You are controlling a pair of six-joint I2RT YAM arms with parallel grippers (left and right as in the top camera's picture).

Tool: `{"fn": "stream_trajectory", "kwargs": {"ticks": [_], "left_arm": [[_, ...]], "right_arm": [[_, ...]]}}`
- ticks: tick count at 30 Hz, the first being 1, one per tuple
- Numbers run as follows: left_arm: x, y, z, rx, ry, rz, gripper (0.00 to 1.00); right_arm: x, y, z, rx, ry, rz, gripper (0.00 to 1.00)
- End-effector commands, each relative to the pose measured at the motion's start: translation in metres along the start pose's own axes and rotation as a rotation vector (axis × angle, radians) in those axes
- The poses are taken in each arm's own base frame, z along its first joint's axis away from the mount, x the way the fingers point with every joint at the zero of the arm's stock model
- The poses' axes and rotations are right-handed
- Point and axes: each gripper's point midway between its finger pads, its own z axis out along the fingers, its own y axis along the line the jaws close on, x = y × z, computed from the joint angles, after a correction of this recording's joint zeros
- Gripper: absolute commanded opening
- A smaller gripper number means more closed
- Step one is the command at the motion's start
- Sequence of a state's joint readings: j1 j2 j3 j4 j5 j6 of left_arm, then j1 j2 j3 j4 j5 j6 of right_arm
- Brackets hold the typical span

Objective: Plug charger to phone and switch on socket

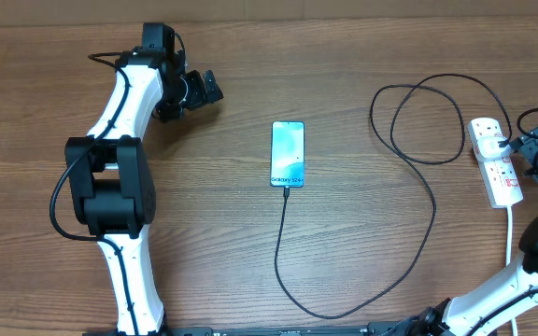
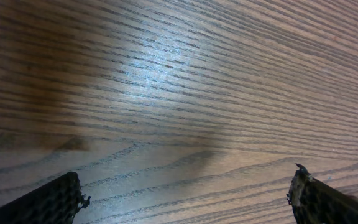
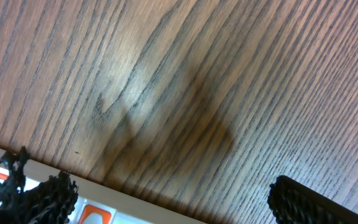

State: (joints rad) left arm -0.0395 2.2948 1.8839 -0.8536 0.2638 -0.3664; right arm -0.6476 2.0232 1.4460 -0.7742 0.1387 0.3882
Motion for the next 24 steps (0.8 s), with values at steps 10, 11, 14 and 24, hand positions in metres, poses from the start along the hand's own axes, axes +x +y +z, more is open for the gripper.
{"fn": "stream_trajectory", "kwargs": {"ticks": [10, 11, 14, 24], "left_arm": [[-0.003, -0.006, -0.011, 0.001, -0.024, 0.017, 1.00], [-0.003, -0.006, -0.011, 0.001, -0.024, 0.017, 1.00], [-0.004, -0.006, -0.011, 0.001, -0.025, 0.017, 1.00], [-0.003, -0.006, -0.011, 0.001, -0.024, 0.017, 1.00]], "right_arm": [[0.007, -0.009, 0.002, 0.033, 0.026, -0.004, 1.00], [0.008, -0.009, 0.002, 0.035, 0.029, -0.004, 1.00], [0.012, -0.011, 0.002, 0.043, 0.045, -0.007, 1.00], [0.017, -0.014, 0.001, 0.053, 0.066, -0.009, 1.00]]}}
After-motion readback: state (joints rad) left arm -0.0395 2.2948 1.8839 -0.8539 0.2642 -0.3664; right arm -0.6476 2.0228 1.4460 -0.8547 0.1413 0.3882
